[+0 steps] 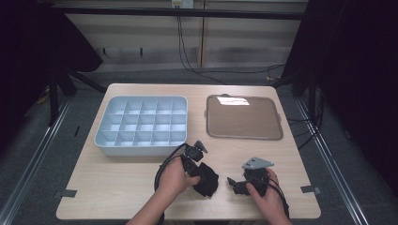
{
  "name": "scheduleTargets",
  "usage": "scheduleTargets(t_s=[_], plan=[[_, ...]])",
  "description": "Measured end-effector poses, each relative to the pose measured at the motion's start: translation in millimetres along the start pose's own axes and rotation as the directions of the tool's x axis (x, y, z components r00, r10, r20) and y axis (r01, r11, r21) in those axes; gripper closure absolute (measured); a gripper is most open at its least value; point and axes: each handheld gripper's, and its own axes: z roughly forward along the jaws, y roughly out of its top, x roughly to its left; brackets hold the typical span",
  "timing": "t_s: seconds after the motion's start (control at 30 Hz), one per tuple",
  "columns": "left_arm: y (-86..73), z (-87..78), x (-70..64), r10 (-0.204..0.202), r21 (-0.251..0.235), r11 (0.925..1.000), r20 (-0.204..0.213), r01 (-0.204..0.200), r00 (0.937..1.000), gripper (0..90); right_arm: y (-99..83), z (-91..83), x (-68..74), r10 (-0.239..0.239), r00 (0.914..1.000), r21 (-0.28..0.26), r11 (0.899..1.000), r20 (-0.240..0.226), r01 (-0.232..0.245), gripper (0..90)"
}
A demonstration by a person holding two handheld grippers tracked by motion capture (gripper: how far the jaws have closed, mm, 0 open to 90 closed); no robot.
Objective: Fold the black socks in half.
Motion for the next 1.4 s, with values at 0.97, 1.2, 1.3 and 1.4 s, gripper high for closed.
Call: scheduleTargets(t_s=[0.97,1.2,1.3,1.4], plan=[[16.8,-47.9,-19.2,0.036,0.107,0.9939,-0.083,-0.027,0.9959,73.9,-4.8,-2.0,-4.0,0.042,0.9991,-0.010,0.999,0.000,-0.042,11.9],[17.6,-61.7,-15.6,0.031,0.102,0.9945,-0.087,-0.022,0.9957,73.9,-4.8,-1.8,-4.2,0.039,0.9993,-0.012,0.999,0.000,-0.038,11.9],[17.6,-67.5,-13.1,0.032,0.103,0.9944,-0.089,-0.023,0.9955,73.9,-4.8,-1.8,-4.2,0.039,0.9992,-0.012,0.999,0.000,-0.039,11.8],[17.4,-73.3,-10.0,0.021,0.096,0.9953,-0.092,-0.013,0.9956,73.9,-4.8,-1.8,-4.2,0.039,0.9993,-0.012,0.999,0.000,-0.039,11.9]])
